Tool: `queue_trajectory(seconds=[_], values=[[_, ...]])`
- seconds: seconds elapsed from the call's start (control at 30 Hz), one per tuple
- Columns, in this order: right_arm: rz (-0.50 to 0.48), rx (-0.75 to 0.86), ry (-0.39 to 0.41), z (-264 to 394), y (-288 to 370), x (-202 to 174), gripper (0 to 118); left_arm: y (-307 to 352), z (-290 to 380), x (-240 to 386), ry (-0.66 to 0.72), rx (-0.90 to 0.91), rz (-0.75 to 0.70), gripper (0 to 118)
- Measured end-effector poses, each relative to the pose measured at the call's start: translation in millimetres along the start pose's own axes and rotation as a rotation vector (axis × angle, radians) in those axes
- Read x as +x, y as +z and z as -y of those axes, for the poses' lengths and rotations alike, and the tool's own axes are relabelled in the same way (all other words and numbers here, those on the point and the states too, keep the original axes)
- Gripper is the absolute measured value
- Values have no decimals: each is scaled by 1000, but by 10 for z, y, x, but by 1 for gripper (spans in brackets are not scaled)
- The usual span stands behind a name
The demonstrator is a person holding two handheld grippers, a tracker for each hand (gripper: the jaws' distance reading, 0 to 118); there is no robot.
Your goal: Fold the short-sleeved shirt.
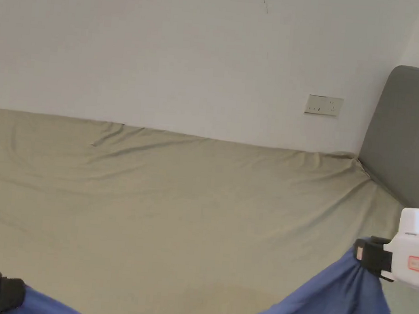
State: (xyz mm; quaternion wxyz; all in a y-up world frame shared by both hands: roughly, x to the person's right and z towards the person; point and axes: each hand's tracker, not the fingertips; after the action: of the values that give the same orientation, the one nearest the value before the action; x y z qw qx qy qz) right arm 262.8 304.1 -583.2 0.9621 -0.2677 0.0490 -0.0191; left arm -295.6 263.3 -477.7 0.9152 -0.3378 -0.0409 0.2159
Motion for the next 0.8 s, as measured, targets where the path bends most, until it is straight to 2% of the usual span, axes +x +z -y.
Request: queue_trajectory(seconds=[0.17,0.3,0.4,0.57,0.7,0.8], values=[[-22,160,-24,-528,562,-20,3,298,-577,293,-37,54,-7,1],[-10,250,-6,-1055,775,-105,3,440,-1088,486,-111,114,-74,1],[32,325,14,-1485,751,-186,3,484,-1468,612,-152,168,-130,1],[79,443,4,-2178,602,-369,3,467,-2052,818,-212,277,-199,1],[98,525,-39,-2603,464,-536,3,322,-2427,893,-196,360,-208,1],[77,585,-70,-2777,401,-608,3,165,-2565,919,-204,409,-210,1]])
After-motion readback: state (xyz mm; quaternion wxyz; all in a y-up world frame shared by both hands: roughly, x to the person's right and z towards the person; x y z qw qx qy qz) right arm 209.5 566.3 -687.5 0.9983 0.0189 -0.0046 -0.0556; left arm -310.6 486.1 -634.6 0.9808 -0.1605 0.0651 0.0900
